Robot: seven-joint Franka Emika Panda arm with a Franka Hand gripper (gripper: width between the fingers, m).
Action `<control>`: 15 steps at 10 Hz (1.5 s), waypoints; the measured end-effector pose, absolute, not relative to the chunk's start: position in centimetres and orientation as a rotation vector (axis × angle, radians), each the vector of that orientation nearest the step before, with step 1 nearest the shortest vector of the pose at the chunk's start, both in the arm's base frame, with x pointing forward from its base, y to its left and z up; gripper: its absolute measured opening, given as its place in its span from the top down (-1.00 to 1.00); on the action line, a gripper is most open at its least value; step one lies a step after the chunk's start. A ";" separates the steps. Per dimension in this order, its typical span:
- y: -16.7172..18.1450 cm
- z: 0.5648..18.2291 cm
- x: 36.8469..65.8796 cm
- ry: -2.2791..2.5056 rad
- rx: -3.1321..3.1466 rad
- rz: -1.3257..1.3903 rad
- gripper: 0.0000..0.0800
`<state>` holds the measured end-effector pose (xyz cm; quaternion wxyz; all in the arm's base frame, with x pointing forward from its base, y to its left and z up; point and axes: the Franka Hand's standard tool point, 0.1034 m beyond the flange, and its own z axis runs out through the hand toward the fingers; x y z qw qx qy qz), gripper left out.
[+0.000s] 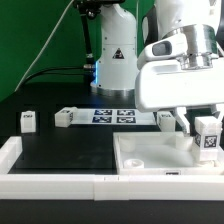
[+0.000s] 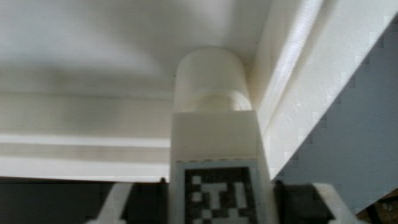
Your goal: Assemble one leg
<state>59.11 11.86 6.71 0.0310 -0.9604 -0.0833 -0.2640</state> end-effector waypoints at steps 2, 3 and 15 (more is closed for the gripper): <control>11.9 6.7 59.1 -0.268 -2.957 -0.826 0.27; 11.9 6.7 59.1 -0.267 -2.957 -0.826 0.27; 11.9 8.9 59.4 -0.260 -2.959 -0.809 -0.62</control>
Offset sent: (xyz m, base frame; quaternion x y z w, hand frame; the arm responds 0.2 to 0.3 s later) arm 0.0000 0.0000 0.0000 0.0000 0.0000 0.0000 1.0000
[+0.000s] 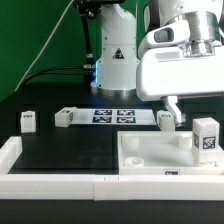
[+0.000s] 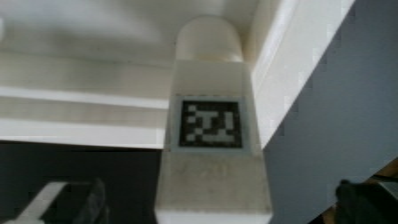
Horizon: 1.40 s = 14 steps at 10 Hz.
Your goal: Assemble one leg
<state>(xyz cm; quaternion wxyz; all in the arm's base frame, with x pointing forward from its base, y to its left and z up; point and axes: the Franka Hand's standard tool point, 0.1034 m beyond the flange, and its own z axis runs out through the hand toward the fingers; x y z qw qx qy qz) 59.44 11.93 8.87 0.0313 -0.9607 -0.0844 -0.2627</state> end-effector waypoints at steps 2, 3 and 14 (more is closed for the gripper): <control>12.0 8.7 59.3 -0.264 -2.972 -0.752 -0.62; 12.1 8.1 58.8 -0.274 -3.003 -0.597 -0.62; 11.7 8.3 61.1 -0.261 -3.049 0.077 -0.59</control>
Offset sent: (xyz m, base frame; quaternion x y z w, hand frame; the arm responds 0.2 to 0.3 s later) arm 0.0048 -0.0136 -0.0088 0.0120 -0.1763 -0.0194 0.9841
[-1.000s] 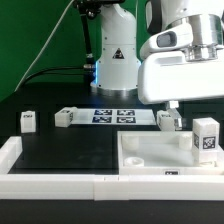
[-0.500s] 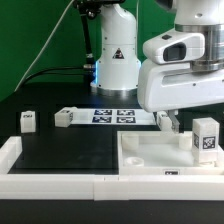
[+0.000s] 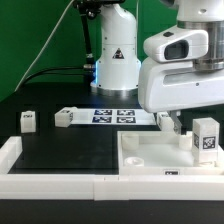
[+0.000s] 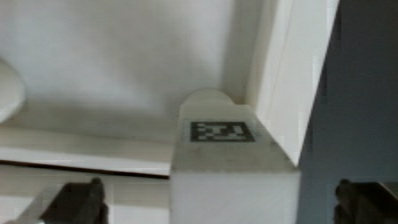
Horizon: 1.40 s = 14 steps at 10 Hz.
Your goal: Assemble one leg
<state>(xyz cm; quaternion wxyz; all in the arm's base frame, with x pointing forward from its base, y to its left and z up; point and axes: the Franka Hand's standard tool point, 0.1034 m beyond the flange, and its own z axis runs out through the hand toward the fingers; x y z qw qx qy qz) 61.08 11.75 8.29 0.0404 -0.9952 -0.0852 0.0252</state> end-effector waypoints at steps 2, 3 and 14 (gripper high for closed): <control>11.8 8.2 61.0 -0.262 -3.049 0.077 -0.13; 11.8 8.2 61.0 -0.262 -3.049 0.076 0.28; 12.2 8.1 60.9 1.175 -2.855 0.076 0.27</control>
Offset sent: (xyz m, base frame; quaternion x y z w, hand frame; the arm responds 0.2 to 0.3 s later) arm 0.0000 0.0000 0.0000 0.0000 0.0000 0.0000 1.0000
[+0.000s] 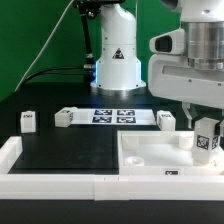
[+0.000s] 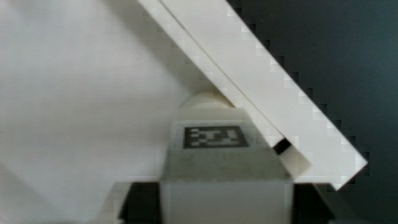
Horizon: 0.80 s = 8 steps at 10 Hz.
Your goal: Assemble one leg
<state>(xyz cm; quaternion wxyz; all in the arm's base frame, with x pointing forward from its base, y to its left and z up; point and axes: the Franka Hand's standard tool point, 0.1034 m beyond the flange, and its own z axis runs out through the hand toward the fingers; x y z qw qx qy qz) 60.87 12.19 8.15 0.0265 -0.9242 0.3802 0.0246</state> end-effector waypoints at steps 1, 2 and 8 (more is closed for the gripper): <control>12.3 8.2 60.8 1.384 -2.775 0.084 0.27; 12.3 8.1 60.8 1.478 -2.731 0.084 0.27; 12.2 8.0 60.8 1.451 -2.719 0.105 -0.31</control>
Offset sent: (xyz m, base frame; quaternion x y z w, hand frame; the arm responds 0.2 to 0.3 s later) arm 0.0030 -0.0053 -0.0010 -0.0030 -0.0098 0.2220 0.9750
